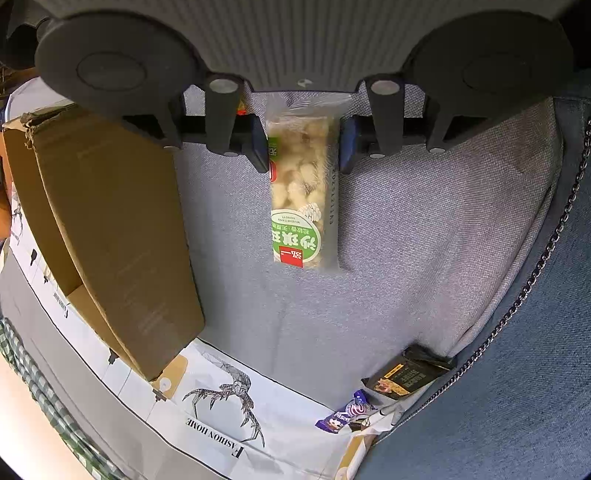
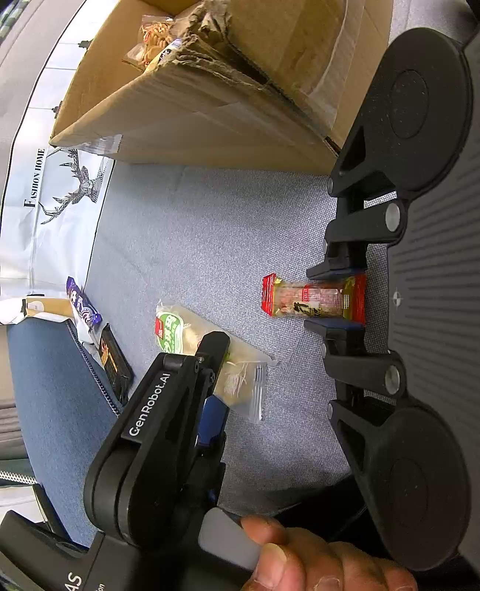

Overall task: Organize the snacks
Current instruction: 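Lift the green-label peanut snack with the left tool while the right tool holds the stick, then carry the peanut snack and red-capped stick over the box with both tools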

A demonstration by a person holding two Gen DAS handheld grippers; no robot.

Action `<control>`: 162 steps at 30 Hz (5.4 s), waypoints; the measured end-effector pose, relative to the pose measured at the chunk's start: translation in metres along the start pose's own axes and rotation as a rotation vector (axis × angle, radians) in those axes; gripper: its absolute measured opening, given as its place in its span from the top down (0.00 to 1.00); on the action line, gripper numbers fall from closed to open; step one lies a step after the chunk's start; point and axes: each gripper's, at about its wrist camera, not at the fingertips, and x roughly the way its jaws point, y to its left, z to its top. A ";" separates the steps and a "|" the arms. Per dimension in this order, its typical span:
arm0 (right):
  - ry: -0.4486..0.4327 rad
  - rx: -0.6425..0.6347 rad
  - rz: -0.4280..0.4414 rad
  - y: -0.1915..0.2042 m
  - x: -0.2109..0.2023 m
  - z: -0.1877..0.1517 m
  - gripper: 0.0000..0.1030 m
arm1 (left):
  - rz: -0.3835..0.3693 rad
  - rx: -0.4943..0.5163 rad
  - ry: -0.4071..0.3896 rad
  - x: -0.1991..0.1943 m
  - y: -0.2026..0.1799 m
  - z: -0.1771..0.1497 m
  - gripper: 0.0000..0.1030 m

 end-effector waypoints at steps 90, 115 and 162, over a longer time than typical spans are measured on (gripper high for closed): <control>-0.205 0.037 0.014 0.000 -0.042 0.018 0.83 | -0.119 0.085 -0.228 -0.042 -0.014 -0.011 0.59; -0.467 0.160 0.072 -0.051 -0.091 0.046 0.83 | -0.103 0.047 -0.401 -0.124 -0.050 0.027 0.59; -0.658 0.712 -0.209 -0.210 -0.117 0.030 0.83 | -0.322 0.310 -0.385 -0.083 -0.267 0.069 0.59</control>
